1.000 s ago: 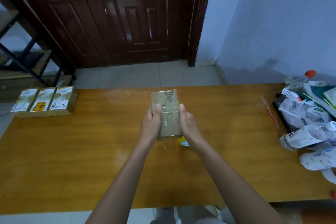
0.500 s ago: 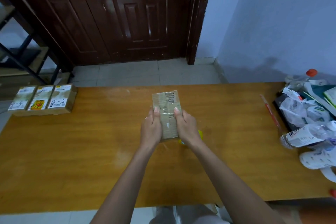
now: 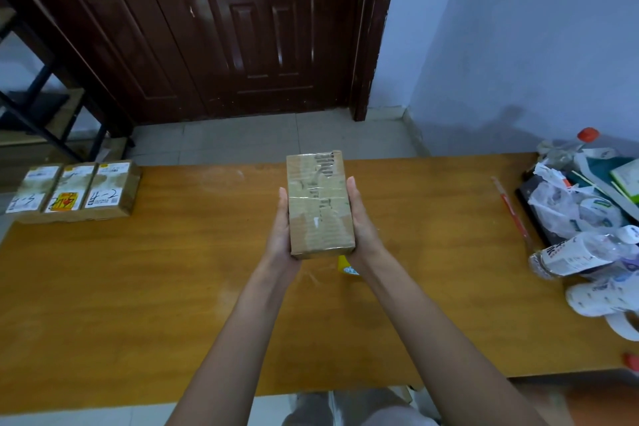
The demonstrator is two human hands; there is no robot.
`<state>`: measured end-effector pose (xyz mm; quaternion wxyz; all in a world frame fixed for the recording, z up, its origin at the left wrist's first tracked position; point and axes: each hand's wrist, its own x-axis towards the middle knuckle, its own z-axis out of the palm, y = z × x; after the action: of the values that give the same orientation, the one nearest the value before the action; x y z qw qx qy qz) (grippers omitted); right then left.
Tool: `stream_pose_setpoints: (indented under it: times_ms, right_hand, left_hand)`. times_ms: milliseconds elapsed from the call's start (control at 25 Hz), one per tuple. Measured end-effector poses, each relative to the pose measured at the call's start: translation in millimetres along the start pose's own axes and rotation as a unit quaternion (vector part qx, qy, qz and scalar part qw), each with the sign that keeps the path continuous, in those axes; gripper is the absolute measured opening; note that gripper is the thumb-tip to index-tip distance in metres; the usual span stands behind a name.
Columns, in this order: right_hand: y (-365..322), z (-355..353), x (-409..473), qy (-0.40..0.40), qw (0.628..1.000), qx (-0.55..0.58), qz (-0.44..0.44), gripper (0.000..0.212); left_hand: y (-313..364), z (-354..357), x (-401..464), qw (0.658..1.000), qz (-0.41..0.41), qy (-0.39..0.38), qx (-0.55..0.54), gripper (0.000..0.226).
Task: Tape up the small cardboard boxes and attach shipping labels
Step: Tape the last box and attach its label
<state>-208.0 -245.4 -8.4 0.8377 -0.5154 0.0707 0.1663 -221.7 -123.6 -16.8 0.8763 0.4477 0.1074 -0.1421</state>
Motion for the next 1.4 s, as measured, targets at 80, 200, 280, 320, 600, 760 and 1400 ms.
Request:
stream_pose_setpoints:
  times_ms: [80,200,280,320,600,760,1400]
  right_hand:
    - [5,-2,0,0.048,0.999,0.017,-0.008,0.06]
    - [10,-6,2,0.075,0.995,0.053,-0.024,0.04]
    - [10,-7,2,0.091,0.994,0.049,-0.034,0.032]
    - [11,-8,3,0.096,0.994,0.038,-0.039,0.031]
    - [17,-15,8,0.133,0.987,-0.084,-0.04,0.037]
    - [13,-25,16,0.122,0.961,-0.245,-0.039,0.04]
    - [3,-19,19,0.131,0.974,-0.178,0.052,0.051]
  left_hand:
    - [-5,-2,2,1.0,-0.012,0.016,-0.018,0.06]
    - [-11,-4,5,0.997,-0.026,0.065,-0.023,0.051]
    - [-16,-7,8,0.995,-0.032,0.085,-0.027,0.048]
    - [-18,-8,9,0.995,-0.033,0.09,-0.032,0.051]
    - [-21,-14,14,0.993,-0.045,0.105,-0.03,0.042]
    - [-17,-18,20,0.986,-0.034,0.163,-0.011,0.041]
    - [-3,-7,19,0.895,0.161,0.195,0.367,0.025]
